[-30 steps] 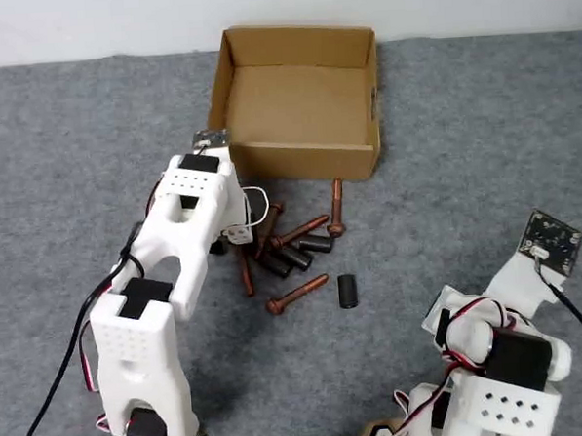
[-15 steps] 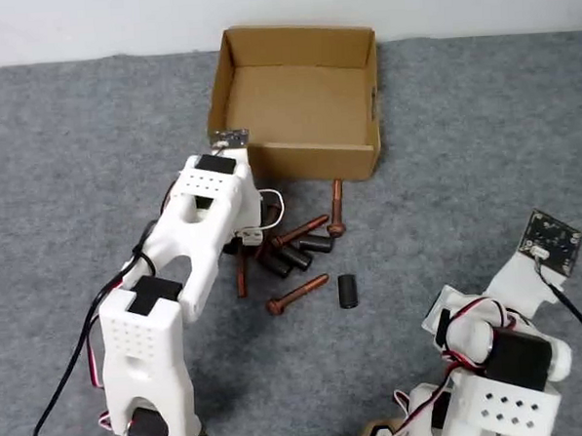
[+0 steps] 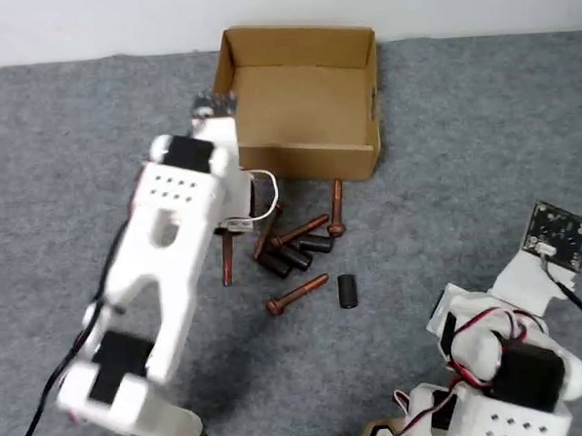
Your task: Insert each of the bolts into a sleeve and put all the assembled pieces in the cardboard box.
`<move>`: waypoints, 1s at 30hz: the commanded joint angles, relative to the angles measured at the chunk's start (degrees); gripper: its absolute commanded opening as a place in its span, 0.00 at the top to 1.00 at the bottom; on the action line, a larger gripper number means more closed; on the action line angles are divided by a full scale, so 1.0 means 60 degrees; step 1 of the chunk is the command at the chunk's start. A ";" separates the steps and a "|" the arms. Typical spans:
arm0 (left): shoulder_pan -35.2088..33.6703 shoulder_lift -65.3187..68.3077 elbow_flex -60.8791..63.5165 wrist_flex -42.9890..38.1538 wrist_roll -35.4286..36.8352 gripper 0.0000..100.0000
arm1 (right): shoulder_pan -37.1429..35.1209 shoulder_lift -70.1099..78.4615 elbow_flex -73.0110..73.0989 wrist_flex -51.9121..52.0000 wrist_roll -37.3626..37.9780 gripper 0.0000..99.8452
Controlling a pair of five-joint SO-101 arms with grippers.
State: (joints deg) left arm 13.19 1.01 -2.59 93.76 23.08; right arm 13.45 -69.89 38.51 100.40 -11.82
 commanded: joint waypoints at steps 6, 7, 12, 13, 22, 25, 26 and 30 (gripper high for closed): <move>0.0147 -0.4718 0.2059 -0.0088 -0.0425 1.00 | 0.0022 -0.0945 -0.1304 0.0374 0.1260 0.99; 0.0161 -0.5216 0.2469 -0.0220 -0.0425 1.00 | 0.0022 -0.1136 -0.1304 0.0374 0.1348 0.99; 0.0176 -0.7912 0.4828 -0.1729 -0.0410 1.00 | -0.0110 -0.1473 -0.1011 -0.0037 0.1377 0.99; 0.0176 -0.8410 0.5297 -0.2066 -0.0410 1.00 | -0.0242 -0.1502 -0.0806 -0.0139 0.1363 0.99; 0.0264 -1.2557 0.8681 -0.4703 -0.0366 1.00 | -0.2806 -0.1575 0.0454 -0.2440 0.1319 0.99; 0.0674 -1.3773 0.9458 -0.5333 -0.0352 1.00 | -0.4125 -0.1575 0.0864 -0.3231 0.1319 0.99; 0.0835 -1.4168 0.9678 -0.5553 -0.0352 1.00 | -0.4623 -0.1575 0.1011 -0.3392 0.1319 0.99; 0.1275 -1.5736 1.0454 -0.6608 -0.0366 1.00 | -0.6308 -0.1575 0.1465 -0.3993 0.1245 0.99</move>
State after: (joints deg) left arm 19.25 -86.99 59.03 59.47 21.85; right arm -18.29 -78.51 47.03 80.00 -4.18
